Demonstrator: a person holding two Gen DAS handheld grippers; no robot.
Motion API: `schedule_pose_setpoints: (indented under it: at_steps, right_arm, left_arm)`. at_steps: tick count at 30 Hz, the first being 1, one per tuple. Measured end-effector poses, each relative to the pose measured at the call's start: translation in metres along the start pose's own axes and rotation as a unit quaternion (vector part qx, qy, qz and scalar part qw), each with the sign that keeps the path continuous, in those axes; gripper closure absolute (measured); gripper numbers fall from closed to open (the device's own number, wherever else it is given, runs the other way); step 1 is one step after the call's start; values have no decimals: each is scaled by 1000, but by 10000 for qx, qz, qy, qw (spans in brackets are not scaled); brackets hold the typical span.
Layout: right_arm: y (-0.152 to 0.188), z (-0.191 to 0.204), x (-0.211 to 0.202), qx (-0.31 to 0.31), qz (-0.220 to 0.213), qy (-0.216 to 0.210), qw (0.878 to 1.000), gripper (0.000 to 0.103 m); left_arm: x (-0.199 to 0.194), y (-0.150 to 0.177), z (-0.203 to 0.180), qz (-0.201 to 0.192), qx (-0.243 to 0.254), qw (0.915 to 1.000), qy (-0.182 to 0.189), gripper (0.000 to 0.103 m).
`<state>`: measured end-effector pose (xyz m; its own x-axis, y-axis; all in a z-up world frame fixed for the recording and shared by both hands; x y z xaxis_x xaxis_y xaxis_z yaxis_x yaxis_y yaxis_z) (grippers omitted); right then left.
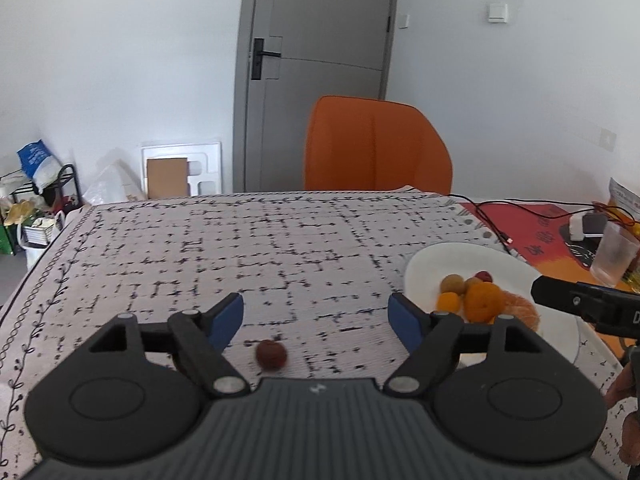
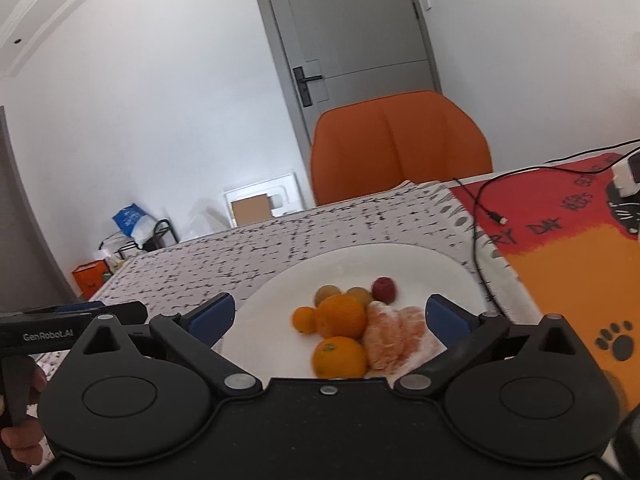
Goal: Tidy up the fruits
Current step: 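Move both tools back toward the small orange and dark red fruit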
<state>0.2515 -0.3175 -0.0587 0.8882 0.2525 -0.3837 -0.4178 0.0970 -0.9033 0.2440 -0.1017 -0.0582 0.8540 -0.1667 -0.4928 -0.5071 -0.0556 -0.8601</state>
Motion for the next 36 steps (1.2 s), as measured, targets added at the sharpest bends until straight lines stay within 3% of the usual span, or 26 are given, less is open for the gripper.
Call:
schedule_pose_setpoints:
  at_steps: [21,26,31,36]
  right_arm:
    - [11,58,17,-323,184,-415,9984,0]
    - [13,71,23,-425,227,-556,9973,0]
    - [15,86,30,-289,343,-825,9956,0]
    - [16,99,35,-437,399,-960,9936,0]
  left_arm:
    - [-3,27,60,205,-452,9983,-310,24]
    - [-1,29,71,216,-563,9976,-330,30]
    - [5,31,80,270,-676,9968,-340,48]
    - [12,31,86,296,-702,9964,-364,55]
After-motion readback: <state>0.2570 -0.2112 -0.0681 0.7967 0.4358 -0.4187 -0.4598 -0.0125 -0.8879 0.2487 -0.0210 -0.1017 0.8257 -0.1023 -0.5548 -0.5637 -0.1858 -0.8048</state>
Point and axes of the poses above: each gripper's, at about its wrist camera, not at the fingertips, and x roughly the way its jaws point, z to its left, y to its underside, the point moved 9 cm from there along x, roughly the way its jaws point, and after that the axes turned 3 degrees about -x, right-handed, at the moved point
